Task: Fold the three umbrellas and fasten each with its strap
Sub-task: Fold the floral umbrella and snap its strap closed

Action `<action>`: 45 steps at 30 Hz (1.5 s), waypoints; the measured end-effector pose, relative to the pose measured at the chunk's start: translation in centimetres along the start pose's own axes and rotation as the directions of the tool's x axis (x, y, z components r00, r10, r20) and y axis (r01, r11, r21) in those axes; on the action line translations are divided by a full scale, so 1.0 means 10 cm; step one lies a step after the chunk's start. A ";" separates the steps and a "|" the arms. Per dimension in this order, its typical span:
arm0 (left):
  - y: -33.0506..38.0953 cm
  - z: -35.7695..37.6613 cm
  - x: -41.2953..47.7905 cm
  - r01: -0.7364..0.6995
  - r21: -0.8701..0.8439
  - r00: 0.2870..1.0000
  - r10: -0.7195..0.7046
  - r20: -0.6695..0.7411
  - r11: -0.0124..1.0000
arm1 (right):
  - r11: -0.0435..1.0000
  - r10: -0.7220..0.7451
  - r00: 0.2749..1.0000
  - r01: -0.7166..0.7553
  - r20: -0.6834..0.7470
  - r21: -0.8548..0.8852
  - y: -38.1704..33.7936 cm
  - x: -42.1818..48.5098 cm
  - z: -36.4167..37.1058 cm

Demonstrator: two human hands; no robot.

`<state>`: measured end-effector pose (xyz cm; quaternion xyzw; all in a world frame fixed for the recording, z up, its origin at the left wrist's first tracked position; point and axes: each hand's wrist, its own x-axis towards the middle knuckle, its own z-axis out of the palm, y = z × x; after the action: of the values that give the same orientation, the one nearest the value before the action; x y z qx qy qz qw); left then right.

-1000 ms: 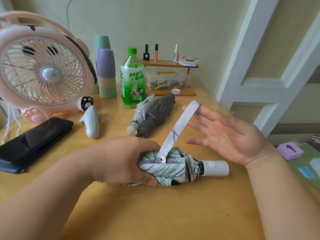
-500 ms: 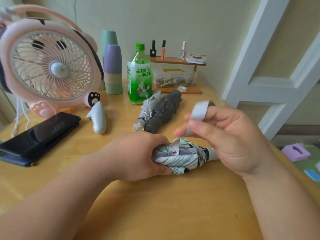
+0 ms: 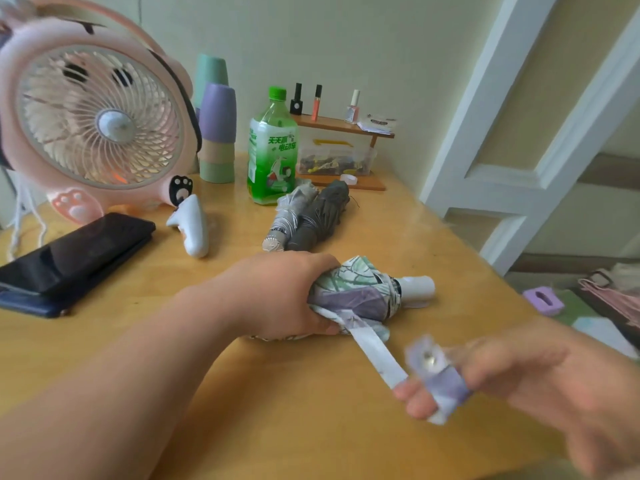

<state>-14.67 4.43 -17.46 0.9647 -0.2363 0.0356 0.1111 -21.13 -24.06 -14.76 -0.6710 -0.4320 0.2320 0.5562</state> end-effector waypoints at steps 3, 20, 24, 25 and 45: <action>0.00 -0.02 -0.02 -0.008 -0.005 1.000 0.008 0.002 1.000 | 0.990 0.057 0.980 -0.080 -0.191 -0.116 -0.06 -0.04 -0.16; -0.15 0.02 0.03 0.008 -0.166 0.997 -0.021 -0.076 0.986 | 0.842 0.162 0.907 -0.333 -0.389 -0.425 0.21 0.83 -0.53; -0.14 0.02 0.05 0.014 -0.155 0.996 -0.028 -0.086 0.988 | 0.499 0.485 0.814 -0.558 -0.320 -0.663 0.29 0.84 -0.60; -0.13 0.02 0.05 0.020 -0.140 0.996 -0.033 -0.088 0.990 | 0.453 0.496 0.801 -0.568 -0.335 -0.687 0.32 0.84 -0.61; 0.26 -0.47 -0.09 -0.266 0.141 0.890 0.299 -0.343 0.954 | -0.094 -0.480 0.751 -0.557 -0.453 -0.825 -0.17 0.52 -0.64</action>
<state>-16.71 3.66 -12.44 0.9009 -0.3480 0.2382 0.1028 -13.92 -23.15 -10.52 -0.8922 -0.2019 -0.4028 -0.0323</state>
